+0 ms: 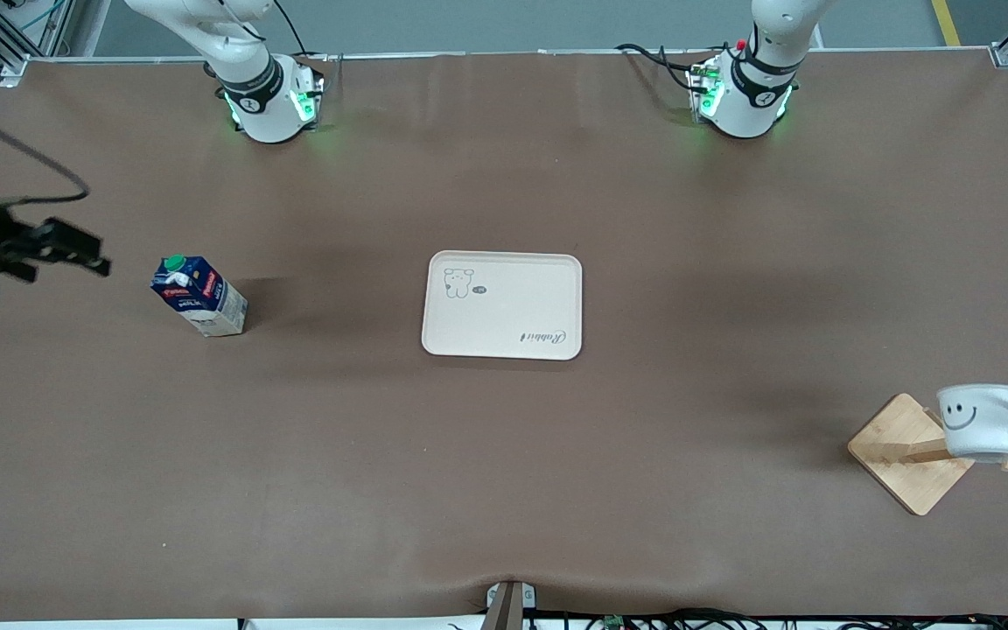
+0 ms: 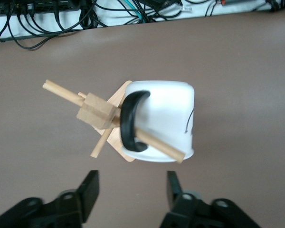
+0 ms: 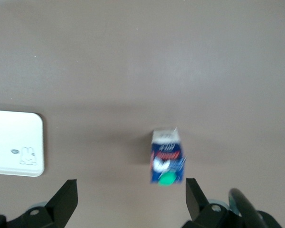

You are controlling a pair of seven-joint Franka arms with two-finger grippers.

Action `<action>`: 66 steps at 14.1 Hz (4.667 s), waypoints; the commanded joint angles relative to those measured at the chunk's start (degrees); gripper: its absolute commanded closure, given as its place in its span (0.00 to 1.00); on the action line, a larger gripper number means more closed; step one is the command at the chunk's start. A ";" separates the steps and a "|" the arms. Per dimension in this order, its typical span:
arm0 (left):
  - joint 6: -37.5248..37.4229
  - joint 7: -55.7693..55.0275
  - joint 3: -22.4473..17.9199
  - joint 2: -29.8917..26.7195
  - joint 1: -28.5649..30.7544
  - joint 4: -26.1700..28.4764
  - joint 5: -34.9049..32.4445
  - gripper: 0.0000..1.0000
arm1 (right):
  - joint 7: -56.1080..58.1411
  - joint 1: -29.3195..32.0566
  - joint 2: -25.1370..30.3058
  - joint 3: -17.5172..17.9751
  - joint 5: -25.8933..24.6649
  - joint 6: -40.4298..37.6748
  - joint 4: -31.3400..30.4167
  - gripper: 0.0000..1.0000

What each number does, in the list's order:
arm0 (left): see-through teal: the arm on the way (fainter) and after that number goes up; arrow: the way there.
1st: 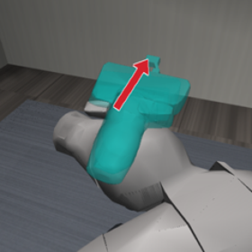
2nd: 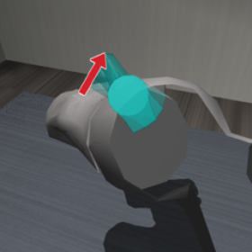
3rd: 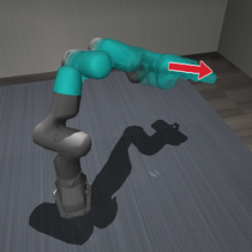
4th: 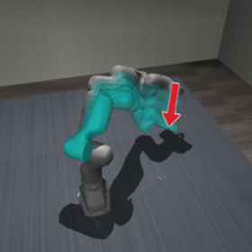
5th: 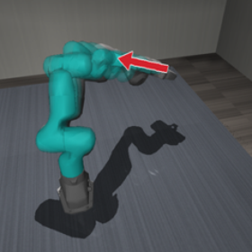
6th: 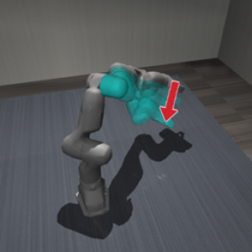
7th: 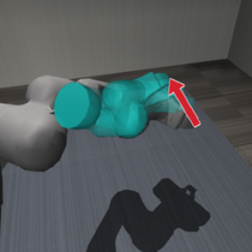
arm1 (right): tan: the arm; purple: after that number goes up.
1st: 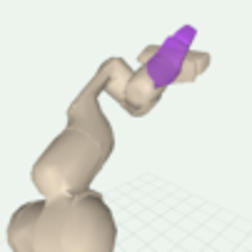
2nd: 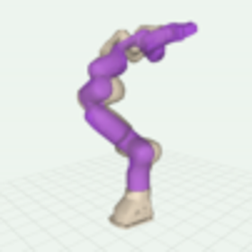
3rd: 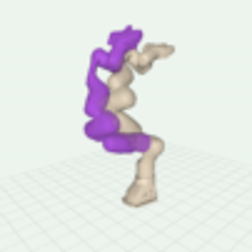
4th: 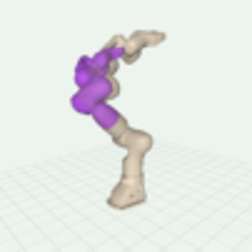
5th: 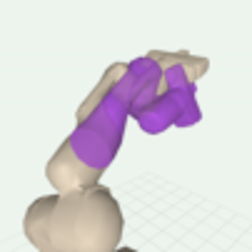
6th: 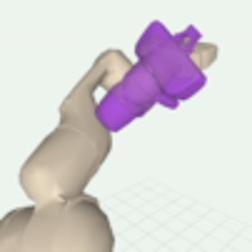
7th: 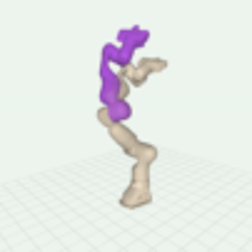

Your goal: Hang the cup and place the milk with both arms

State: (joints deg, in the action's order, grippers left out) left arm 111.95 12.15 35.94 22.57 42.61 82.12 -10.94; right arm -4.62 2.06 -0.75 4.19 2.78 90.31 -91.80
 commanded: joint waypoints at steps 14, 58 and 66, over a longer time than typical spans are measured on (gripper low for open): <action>-13.69 -18.74 4.32 -9.20 -2.62 -0.21 0.65 0.00 | 8.40 1.19 4.01 -0.67 -2.87 1.01 -1.10 0.00; -25.20 -19.00 -33.30 -24.95 -46.30 6.91 9.09 0.00 | 8.49 4.53 1.46 -0.67 -0.50 -3.20 1.80 0.00; -25.56 -18.82 -33.30 -25.47 -46.22 6.91 9.35 0.00 | 8.49 4.53 1.19 -0.67 -0.41 -2.95 1.72 0.00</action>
